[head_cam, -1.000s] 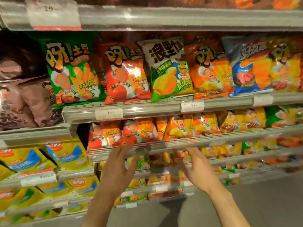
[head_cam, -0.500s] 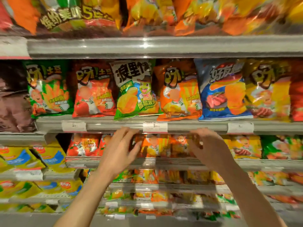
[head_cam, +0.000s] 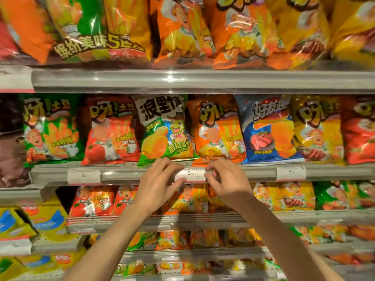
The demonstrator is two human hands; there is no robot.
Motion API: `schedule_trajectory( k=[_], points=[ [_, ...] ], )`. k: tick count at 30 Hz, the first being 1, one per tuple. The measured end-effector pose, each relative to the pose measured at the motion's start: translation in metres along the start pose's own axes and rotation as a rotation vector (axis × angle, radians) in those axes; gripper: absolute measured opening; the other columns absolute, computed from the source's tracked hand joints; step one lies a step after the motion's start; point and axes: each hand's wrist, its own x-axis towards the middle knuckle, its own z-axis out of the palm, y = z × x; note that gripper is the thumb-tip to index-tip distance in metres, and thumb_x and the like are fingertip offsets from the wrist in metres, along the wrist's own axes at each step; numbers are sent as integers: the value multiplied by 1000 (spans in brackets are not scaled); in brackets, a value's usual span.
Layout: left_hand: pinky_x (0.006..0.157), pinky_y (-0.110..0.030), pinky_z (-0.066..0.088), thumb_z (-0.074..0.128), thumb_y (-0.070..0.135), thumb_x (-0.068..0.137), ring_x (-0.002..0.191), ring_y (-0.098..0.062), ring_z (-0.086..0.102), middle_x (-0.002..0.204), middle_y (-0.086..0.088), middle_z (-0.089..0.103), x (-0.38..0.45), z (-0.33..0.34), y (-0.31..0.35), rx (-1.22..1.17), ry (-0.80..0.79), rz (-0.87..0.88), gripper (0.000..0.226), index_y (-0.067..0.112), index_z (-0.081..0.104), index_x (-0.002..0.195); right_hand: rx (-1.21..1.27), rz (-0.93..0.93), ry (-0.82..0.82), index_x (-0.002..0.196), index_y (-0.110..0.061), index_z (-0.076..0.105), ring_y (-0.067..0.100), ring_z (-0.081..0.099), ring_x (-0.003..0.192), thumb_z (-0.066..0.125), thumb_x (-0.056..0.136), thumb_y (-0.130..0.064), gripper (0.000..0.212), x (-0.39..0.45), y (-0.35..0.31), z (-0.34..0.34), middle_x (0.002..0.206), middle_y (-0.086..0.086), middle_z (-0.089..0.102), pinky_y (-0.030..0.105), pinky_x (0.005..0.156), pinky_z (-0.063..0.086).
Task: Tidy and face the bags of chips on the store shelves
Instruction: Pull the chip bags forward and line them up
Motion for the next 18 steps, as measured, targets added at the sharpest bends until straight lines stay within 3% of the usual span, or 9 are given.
schedule_trajectory(
  k=[3,9,12,15,18],
  points=[
    [71,-32,48,76,35,86,92,-18,55,97,5,58,0,0,-2,-53,20,-14,31,18,69,110,35,17,-31,107,-29,65,3,45,84,59,94,-39,18,0,-2,-4,88,-18,50,25,71,33],
    [70,-27,49,76,36,85,94,-9,54,97,11,57,2,-4,-7,-96,-3,-46,30,22,69,110,224,-12,179,106,-23,66,9,57,83,66,92,-31,16,37,-24,-41,94,-8,60,23,74,48],
    [72,-25,47,74,36,86,94,-8,54,98,11,57,2,-5,-6,-111,-21,-50,29,23,68,110,264,-50,39,125,-27,57,14,62,96,68,89,-36,39,80,-38,-43,111,-1,59,35,85,54],
    [71,-22,45,73,36,87,92,-7,53,97,11,57,3,-7,-6,-128,-28,-54,28,23,68,111,233,-69,-174,144,-29,39,20,55,122,72,85,-45,69,115,-50,-37,137,5,53,39,100,49],
    [70,-22,44,72,36,87,91,-6,51,96,11,56,2,-9,-5,-135,-41,-57,28,23,68,112,297,-62,-326,153,-27,28,19,49,132,79,80,-42,90,140,-60,-31,150,4,46,36,109,43]
  ],
)
